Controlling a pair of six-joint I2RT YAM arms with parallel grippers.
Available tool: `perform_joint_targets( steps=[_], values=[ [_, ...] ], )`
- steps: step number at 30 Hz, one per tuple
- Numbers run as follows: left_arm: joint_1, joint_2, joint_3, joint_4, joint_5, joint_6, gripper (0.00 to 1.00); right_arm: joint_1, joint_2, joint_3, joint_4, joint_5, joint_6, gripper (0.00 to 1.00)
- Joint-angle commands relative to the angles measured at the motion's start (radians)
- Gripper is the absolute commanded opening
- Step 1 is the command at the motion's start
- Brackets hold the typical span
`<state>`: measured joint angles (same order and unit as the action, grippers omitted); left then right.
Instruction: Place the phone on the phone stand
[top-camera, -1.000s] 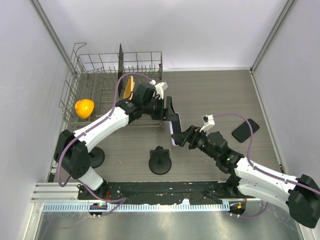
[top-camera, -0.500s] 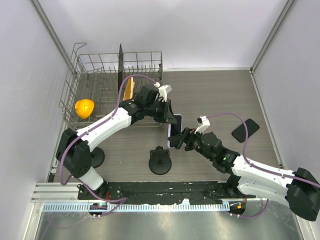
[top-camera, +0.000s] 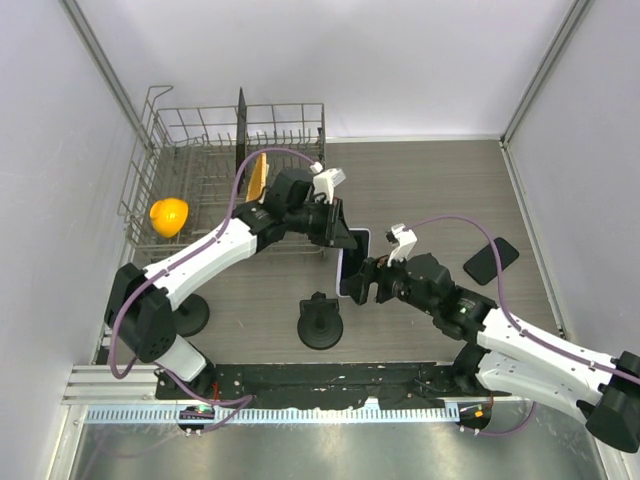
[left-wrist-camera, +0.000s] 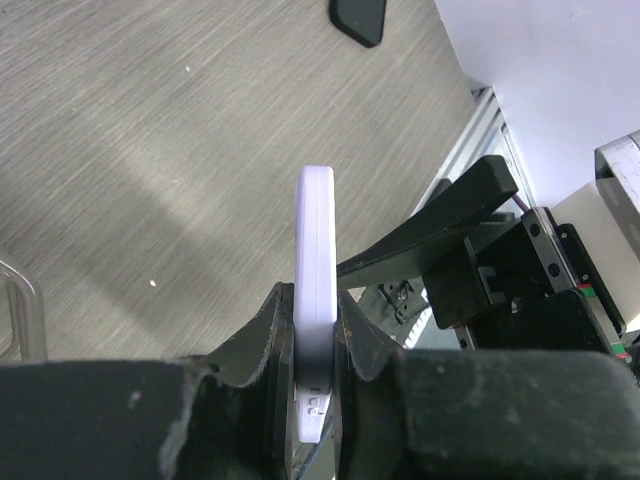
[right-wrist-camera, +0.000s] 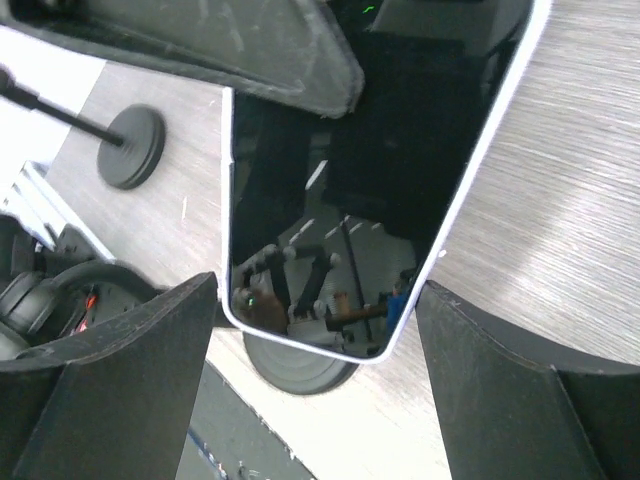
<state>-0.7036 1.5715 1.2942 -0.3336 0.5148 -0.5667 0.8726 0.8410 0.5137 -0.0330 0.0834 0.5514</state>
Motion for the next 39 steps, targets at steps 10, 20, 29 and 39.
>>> perform_joint_targets(
  steps=[10, 20, 29, 39],
  values=[
    [-0.028, -0.142, -0.044, 0.185, 0.229, 0.01, 0.0, 0.002, -0.155, 0.088, -0.166, -0.14, -0.191, 0.91],
    [-0.057, -0.176, -0.087, 0.329, 0.364, -0.053, 0.0, -0.015, -0.209, 0.111, -0.16, -0.138, -0.128, 0.95],
    [-0.068, -0.228, -0.118, 0.418, 0.41, -0.065, 0.0, -0.023, -0.313, -0.021, 0.096, -0.301, -0.058, 0.6],
    [-0.109, -0.237, -0.099, 0.398, 0.435, -0.056, 0.0, -0.021, -0.353, -0.112, 0.332, -0.389, 0.001, 0.01]
  ],
)
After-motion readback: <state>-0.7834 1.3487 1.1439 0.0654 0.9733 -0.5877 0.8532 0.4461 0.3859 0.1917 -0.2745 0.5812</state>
